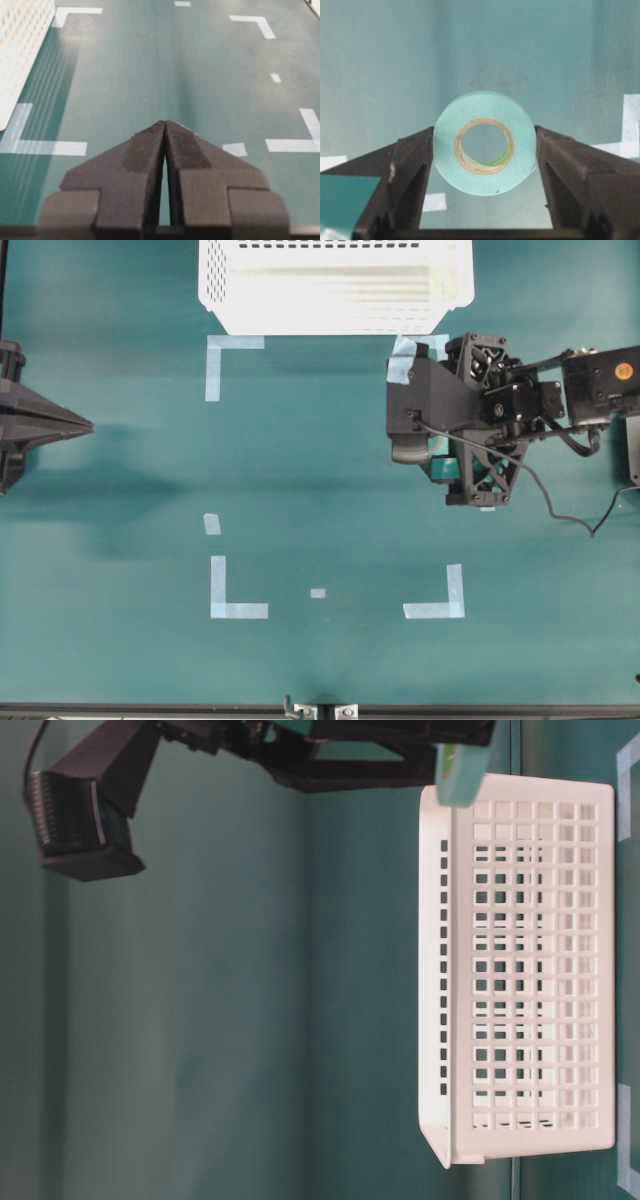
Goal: Put the tape into the white basket.
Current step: 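Carry the tape roll with the right gripper toward the white basket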
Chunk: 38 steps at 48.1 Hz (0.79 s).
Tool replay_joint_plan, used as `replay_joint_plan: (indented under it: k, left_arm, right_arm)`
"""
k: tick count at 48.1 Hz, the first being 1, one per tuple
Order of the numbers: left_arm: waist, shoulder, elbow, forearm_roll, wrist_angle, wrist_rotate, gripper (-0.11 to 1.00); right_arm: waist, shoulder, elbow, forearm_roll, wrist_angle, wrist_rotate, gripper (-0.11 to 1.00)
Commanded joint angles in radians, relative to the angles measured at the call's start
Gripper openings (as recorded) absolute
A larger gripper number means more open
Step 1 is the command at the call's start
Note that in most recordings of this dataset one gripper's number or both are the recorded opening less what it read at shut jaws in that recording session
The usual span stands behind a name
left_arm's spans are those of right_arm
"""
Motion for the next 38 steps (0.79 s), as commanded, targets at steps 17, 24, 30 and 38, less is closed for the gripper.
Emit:
replay_joint_plan:
  k: [17, 24, 30, 38]
  left_arm:
    - [-0.002, 0.008, -0.011, 0.002, -0.009, -0.002, -0.11]
    - [0.0, 0.008, -0.011, 0.002, -0.009, -0.002, -0.11]
    - [0.0, 0.008, -0.011, 0.002, -0.009, -0.002, -0.11]
    - [0.0, 0.009, -0.011, 0.002, -0.009, -0.002, -0.11]
  right_arm:
    - [0.003, -0.02, -0.063, -0.018, 0.038, -0.003, 0.68]
    - [-0.009, -0.021, -0.067, -0.087, 0.035, -0.002, 0.68]
    - [-0.023, -0.021, -0.078, -0.158, 0.041, -0.003, 0.68]
    - [-0.066, -0.021, -0.081, -0.213, 0.064, -0.002, 0.68]
